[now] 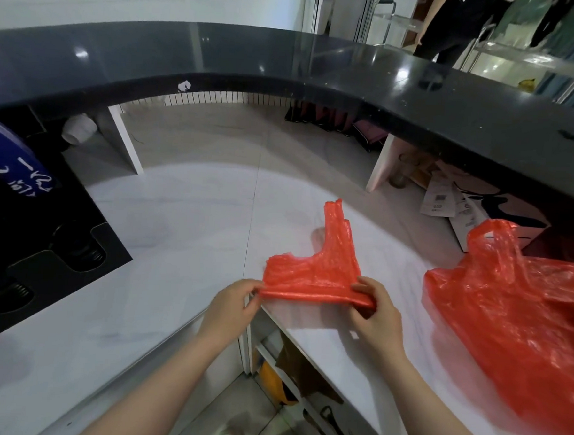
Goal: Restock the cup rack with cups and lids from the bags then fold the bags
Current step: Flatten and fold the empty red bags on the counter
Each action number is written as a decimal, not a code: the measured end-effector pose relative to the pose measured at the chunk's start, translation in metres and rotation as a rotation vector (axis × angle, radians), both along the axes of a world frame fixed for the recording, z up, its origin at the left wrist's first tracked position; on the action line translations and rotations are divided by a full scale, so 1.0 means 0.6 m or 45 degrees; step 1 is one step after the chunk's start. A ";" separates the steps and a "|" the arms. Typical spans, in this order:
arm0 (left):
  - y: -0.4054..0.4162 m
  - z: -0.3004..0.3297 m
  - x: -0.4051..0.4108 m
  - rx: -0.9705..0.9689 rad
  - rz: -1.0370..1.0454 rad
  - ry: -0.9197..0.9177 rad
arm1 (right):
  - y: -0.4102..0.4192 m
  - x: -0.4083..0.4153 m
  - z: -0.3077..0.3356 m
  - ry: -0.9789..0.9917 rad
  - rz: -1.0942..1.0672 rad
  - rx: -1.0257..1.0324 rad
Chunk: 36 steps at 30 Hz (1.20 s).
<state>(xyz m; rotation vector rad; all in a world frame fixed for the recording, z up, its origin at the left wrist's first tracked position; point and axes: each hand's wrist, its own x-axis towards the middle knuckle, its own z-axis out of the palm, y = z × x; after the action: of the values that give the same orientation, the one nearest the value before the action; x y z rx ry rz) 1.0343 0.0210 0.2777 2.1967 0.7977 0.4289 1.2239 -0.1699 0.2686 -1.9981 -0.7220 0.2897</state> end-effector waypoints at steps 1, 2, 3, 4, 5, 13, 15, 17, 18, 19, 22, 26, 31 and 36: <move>0.002 0.003 0.003 -0.042 0.044 -0.026 | 0.001 -0.001 0.002 0.054 -0.042 0.053; 0.004 0.004 0.006 -0.082 0.097 -0.046 | 0.002 -0.002 0.003 0.071 -0.075 0.082; 0.006 0.004 0.008 -0.110 0.149 -0.053 | 0.003 -0.002 0.003 0.055 -0.097 0.077; 0.006 0.004 0.009 -0.124 0.189 -0.047 | 0.005 -0.003 0.003 0.030 -0.113 0.052; 0.005 0.002 0.010 -0.132 0.210 -0.030 | 0.007 -0.002 0.002 0.006 -0.129 0.021; -0.017 0.005 0.028 0.203 0.179 0.073 | 0.019 0.002 -0.012 -0.051 -0.227 -0.175; -0.028 0.011 0.039 0.569 -0.075 0.116 | 0.021 0.005 -0.016 -0.069 -0.226 -0.225; -0.039 0.011 0.054 0.854 -0.391 0.199 | 0.024 0.005 -0.019 -0.080 -0.226 -0.258; -0.044 0.008 0.060 0.879 -0.517 0.306 | 0.025 0.004 -0.020 -0.091 -0.225 -0.271; -0.047 0.001 0.065 0.857 -0.593 0.409 | 0.026 0.003 -0.020 -0.116 -0.222 -0.284; -0.043 -0.033 0.069 0.781 -0.633 0.581 | 0.026 -0.005 -0.021 -0.345 -0.202 -0.338; -0.036 -0.039 0.070 0.750 -0.655 0.582 | 0.027 -0.017 -0.017 -0.828 0.147 -0.500; -0.030 -0.034 0.073 0.721 -0.654 0.589 | 0.041 0.003 -0.021 -0.685 0.395 -0.850; -0.028 -0.027 0.079 0.700 -0.664 0.622 | 0.043 0.015 -0.021 -0.610 0.472 -0.909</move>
<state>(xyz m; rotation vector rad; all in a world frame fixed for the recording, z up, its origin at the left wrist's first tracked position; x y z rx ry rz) 1.0814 0.0039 0.2617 2.9635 0.3239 -0.1893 1.2329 -0.1439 0.2558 -2.6384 -1.4556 0.3160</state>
